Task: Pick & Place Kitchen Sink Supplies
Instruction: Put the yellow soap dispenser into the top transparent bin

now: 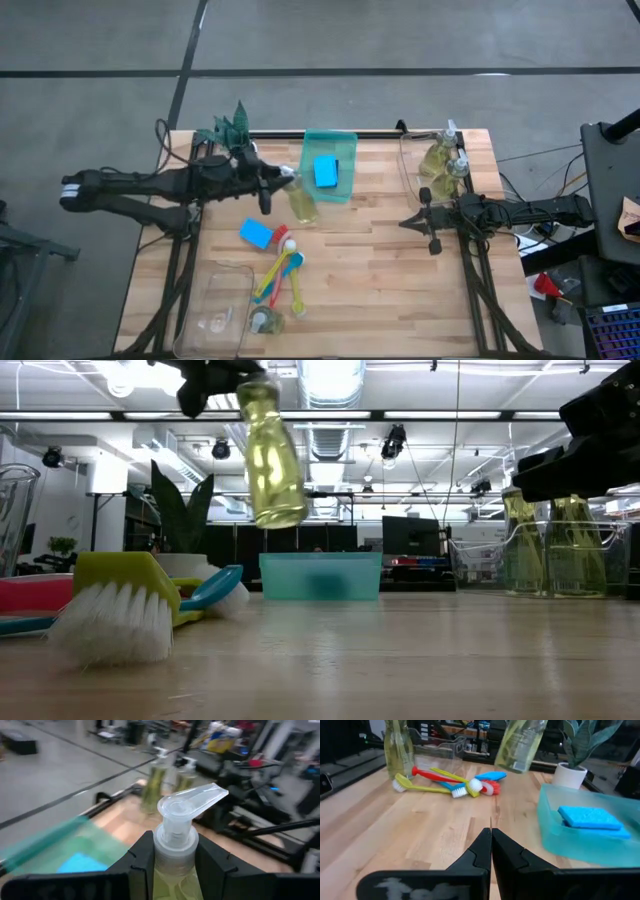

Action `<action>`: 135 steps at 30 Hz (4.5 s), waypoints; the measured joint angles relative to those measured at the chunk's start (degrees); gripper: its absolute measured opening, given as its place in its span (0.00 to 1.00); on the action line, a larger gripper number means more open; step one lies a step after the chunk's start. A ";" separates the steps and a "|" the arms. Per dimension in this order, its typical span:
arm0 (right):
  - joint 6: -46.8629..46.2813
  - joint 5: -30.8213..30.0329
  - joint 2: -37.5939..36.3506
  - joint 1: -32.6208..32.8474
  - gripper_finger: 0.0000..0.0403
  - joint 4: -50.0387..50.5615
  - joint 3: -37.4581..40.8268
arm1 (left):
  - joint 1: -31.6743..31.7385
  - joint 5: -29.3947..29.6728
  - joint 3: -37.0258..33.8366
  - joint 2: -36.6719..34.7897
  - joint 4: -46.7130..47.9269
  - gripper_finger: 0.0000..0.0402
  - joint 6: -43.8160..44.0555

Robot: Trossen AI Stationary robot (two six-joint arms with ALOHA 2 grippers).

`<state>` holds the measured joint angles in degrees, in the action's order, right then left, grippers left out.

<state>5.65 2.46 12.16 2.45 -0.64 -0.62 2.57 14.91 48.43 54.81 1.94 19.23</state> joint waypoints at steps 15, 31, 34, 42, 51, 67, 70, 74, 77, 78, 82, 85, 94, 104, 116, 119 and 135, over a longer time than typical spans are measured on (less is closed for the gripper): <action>0.78 0.00 0.00 0.01 0.02 -0.02 0.00 | -0.33 -6.75 10.90 19.16 -5.94 0.24 -6.25; -26.40 0.06 -0.02 0.03 0.02 -10.88 0.00 | -0.58 -11.19 26.83 36.98 -6.15 0.24 -13.58; -27.71 0.24 -0.01 0.03 0.02 -11.86 0.00 | -0.95 -11.40 29.37 40.61 -6.53 0.24 -13.71; -31.55 0.63 -0.04 0.03 0.02 -13.33 0.00 | -1.20 -12.10 33.98 47.83 -9.62 0.24 -13.83; -32.61 0.59 -0.07 0.03 0.02 -15.14 0.00 | -1.29 -13.35 34.96 51.61 -11.62 0.25 -13.38; -32.34 0.59 0.02 0.05 0.02 -20.96 -1.99 | -1.66 -13.96 34.79 52.46 -10.61 0.32 -13.51; -31.53 0.59 0.24 0.03 0.02 -20.60 -2.84 | -1.72 -14.02 34.76 52.48 -10.64 0.36 -13.20; -30.95 0.59 1.43 0.04 0.02 -19.65 -4.50 | -1.84 -14.02 34.33 52.48 -10.83 0.40 -12.77; -30.81 0.57 3.25 0.04 0.03 -16.87 -6.78 | -2.12 -14.01 34.11 52.48 -11.06 0.42 -12.69; -30.55 0.57 4.09 0.05 0.04 -15.35 -7.91 | -2.18 -13.97 34.04 52.51 -11.21 0.43 -12.81; -28.15 0.41 8.38 0.04 0.10 -9.69 -12.89 | -2.19 -13.46 34.01 52.52 -11.44 0.48 -12.95; -26.28 0.39 11.76 0.03 0.17 -6.19 -16.99 | -2.19 -13.33 33.99 52.52 -11.38 0.53 -12.93; -19.83 -1.14 20.86 0.05 0.41 4.84 -29.89 | -2.47 -13.32 33.90 50.89 -10.83 0.66 -13.21; -18.28 -1.16 29.63 -0.08 0.51 11.41 -35.50 | -2.79 -13.31 33.72 45.27 1.47 0.74 -14.84; -15.89 -3.82 36.81 -0.08 0.60 15.03 -38.90 | -5.33 -13.00 31.35 39.34 11.29 0.74 -14.32; -15.96 -3.94 38.14 -0.08 0.63 15.02 -39.27 | -5.52 -12.46 30.81 39.17 11.64 0.74 -14.24; -16.16 -4.13 44.13 -0.10 0.59 12.53 -39.28 | -5.68 -12.30 29.85 39.10 11.31 0.74 -13.23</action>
<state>-10.50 -1.67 56.30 2.35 11.88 -39.90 -3.11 2.61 78.28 93.91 13.26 6.00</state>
